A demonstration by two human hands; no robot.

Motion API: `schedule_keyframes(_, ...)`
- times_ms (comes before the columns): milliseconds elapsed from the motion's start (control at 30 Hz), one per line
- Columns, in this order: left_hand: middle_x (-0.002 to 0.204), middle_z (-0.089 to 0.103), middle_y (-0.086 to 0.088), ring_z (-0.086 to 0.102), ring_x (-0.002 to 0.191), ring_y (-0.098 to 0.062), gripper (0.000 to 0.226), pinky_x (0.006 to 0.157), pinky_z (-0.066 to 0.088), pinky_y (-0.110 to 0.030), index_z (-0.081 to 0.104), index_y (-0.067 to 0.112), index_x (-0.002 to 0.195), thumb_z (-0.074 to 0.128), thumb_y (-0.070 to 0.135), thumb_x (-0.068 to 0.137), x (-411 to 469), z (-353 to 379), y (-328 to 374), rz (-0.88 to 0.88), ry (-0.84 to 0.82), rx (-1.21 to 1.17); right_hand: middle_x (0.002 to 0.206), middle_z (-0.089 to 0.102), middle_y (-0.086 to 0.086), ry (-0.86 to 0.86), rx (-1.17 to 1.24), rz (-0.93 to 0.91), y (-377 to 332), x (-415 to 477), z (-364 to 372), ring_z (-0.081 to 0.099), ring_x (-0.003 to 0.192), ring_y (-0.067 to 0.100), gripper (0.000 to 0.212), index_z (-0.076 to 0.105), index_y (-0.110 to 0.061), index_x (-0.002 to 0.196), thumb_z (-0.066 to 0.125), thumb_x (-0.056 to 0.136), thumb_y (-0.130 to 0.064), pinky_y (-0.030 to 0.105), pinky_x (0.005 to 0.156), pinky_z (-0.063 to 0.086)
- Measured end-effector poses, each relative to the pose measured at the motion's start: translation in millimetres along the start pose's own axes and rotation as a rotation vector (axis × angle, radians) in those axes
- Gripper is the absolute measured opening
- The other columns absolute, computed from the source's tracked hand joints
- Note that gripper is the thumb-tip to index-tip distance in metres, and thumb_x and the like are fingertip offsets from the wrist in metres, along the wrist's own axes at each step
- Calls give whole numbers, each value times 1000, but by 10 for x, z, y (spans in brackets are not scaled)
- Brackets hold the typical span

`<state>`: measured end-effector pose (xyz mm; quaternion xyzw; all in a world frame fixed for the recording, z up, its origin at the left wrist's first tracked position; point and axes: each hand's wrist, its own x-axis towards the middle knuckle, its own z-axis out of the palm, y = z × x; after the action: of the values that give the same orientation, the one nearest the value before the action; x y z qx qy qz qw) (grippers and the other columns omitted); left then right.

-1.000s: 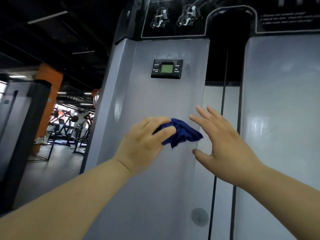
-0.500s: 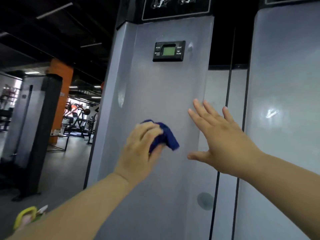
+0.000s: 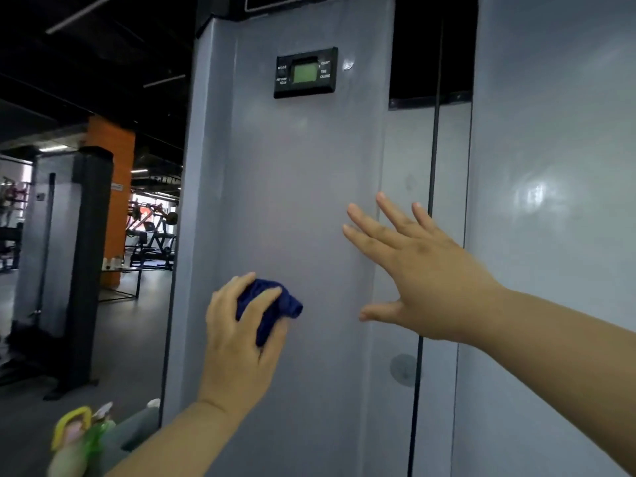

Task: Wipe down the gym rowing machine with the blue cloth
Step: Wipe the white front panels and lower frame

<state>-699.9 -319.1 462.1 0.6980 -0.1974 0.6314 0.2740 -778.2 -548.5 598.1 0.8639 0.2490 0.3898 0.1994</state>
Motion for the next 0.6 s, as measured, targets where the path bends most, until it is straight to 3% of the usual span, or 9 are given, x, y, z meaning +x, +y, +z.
schedule_keyframes(100,145,38,-7,35,130,-28,39,106,36,-57,55,34,131,47,32,93,612,54,139,68,67,34,162,19,0,129,-74,-35,28,-30,54,12,151,24,84,31,-18,153,43,87,-68,45,123,-1)
schedule_keyframes(167,149,39,-7,32,133,-26,39,110,32,-55,62,32,129,46,35,93,928,119,335,-31,118,-10,153,42,4,231,-84,-11,96,-89,96,28,146,22,69,52,-14,141,43,87,-56,49,118,11)
schedule_keyframes(233,145,45,-9,36,133,-29,39,110,30,-58,67,27,124,48,42,93,905,223,557,-56,123,-25,149,47,5,324,-57,39,195,-187,99,30,146,22,59,58,-13,135,42,88,-44,49,119,11)
schedule_keyframes(300,140,52,-11,44,130,-36,37,109,31,-59,69,22,121,52,41,94,567,365,705,125,99,21,148,49,8,364,-50,70,304,-294,82,31,146,24,54,60,-11,132,43,88,-36,48,121,10)
schedule_keyframes(400,145,49,-6,43,134,-34,32,108,31,-63,59,28,126,55,30,95,115,450,795,383,-42,77,147,49,8,365,-61,75,389,-451,108,31,146,25,50,60,-11,131,43,89,-33,48,122,12)
schedule_keyframes(467,148,46,-8,40,137,-33,34,112,27,-62,56,29,129,51,30,95,339,444,835,339,-46,50,145,51,9,393,-31,66,410,-532,129,34,144,25,47,62,-11,128,43,90,-31,45,121,16)
schedule_keyframes(600,154,37,-9,27,144,-37,43,115,11,-60,59,26,133,41,37,95,1208,389,1075,73,37,19,143,53,8,451,94,78,475,-698,129,37,142,24,41,63,-9,125,44,91,-23,38,121,22)
